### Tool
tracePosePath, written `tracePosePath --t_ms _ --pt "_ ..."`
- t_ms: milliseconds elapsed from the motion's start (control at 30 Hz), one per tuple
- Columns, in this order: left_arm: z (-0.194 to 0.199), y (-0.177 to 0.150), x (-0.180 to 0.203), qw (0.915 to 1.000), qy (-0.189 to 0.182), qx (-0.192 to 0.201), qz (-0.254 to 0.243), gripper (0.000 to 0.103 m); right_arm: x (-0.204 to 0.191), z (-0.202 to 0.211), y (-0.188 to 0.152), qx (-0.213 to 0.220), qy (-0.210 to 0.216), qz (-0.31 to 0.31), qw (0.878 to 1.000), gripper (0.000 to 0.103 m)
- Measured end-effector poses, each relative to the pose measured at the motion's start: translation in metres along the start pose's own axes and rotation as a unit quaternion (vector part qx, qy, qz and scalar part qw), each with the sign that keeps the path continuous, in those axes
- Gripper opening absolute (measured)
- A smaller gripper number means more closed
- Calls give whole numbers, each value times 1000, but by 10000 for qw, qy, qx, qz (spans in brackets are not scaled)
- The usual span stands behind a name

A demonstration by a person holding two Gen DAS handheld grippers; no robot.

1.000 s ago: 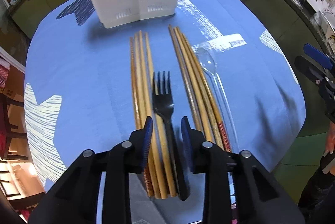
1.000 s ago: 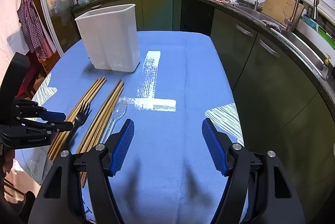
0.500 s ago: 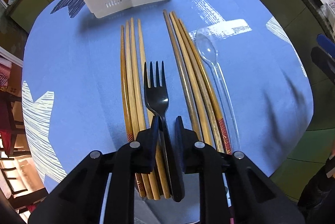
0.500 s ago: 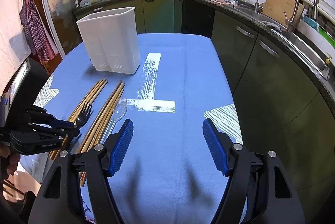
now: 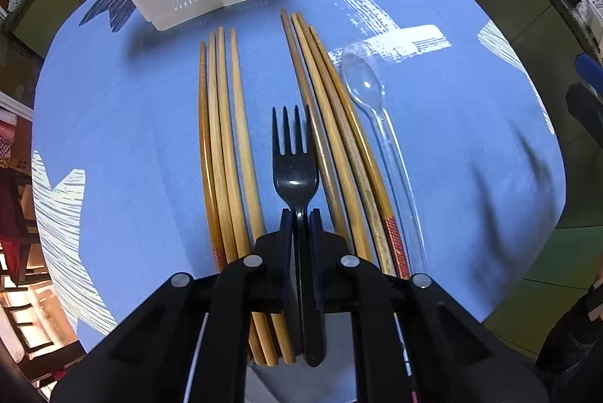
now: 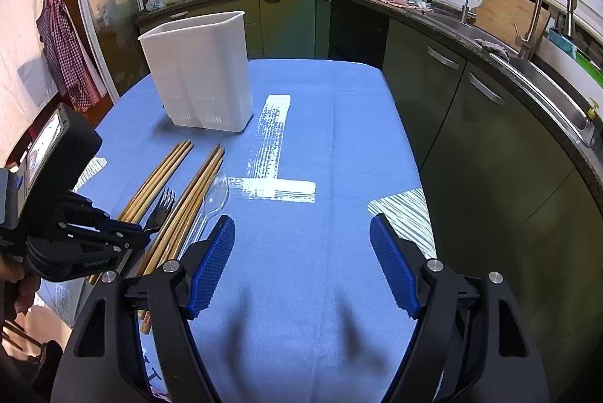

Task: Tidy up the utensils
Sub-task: 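Lower the left tool onto the black fork and close on it, then lift the fork with the left tool while the right tool grasps the clear spoon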

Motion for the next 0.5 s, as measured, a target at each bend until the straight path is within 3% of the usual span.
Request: tracePosePath --t_ms 300,500 --pt "6 4 -3 9998 -1 175 23 9 -2 -8 4 -229 -9 64 9997 74" --pt "32 7 -10 9980 -175 602 114 9 -20 -36 14 -1002 469 41 9938 74"
Point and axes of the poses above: each gripper's, at about its wrist camera, not at the fingertips, and z roughly against the way its jaws point, x to its right, y to its top, the point moved 4 cm from there along -z, roughly the way its jaws point
